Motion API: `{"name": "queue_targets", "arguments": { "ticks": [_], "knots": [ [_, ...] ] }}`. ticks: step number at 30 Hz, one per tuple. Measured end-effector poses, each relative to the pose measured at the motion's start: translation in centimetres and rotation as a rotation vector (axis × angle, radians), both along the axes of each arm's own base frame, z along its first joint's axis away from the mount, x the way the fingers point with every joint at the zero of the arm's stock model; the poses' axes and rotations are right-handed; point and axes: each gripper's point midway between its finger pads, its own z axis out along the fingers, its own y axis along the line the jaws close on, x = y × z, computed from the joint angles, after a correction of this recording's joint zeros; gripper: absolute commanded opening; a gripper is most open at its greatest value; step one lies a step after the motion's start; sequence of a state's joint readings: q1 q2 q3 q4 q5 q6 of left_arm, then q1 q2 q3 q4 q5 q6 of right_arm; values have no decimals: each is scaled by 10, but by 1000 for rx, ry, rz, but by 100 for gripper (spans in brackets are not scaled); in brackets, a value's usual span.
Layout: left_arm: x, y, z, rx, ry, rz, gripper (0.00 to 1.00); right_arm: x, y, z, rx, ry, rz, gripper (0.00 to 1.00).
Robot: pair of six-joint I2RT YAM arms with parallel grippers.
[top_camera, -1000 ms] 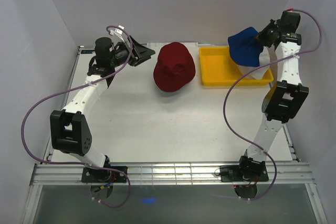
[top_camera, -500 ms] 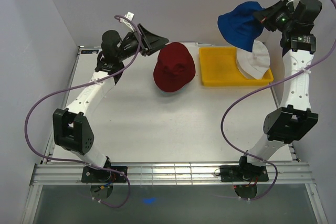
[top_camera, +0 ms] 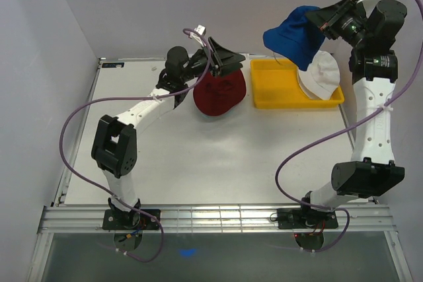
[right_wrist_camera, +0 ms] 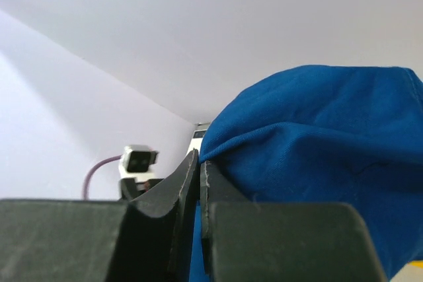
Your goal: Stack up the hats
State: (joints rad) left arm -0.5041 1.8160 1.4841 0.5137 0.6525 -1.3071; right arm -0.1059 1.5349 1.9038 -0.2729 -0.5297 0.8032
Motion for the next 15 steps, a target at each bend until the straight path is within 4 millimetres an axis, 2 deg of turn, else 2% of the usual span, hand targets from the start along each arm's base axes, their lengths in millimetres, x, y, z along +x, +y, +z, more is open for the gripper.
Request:
{"name": "queue_targets", "arguments": {
  "ticks": [2, 6, 11, 15],
  "knots": [
    [1, -7, -4, -19, 28, -9, 71, -11, 8, 8, 0, -21, 19, 8],
    [2, -16, 2, -66, 50, -9, 71, -28, 25, 16, -1, -49, 59, 8],
    [1, -17, 21, -133, 36, 22, 71, -35, 42, 14, 0, -46, 102, 8],
    [2, -9, 32, -175, 29, 70, 71, -37, 54, 12, 0, -43, 128, 8]
  ]
}}
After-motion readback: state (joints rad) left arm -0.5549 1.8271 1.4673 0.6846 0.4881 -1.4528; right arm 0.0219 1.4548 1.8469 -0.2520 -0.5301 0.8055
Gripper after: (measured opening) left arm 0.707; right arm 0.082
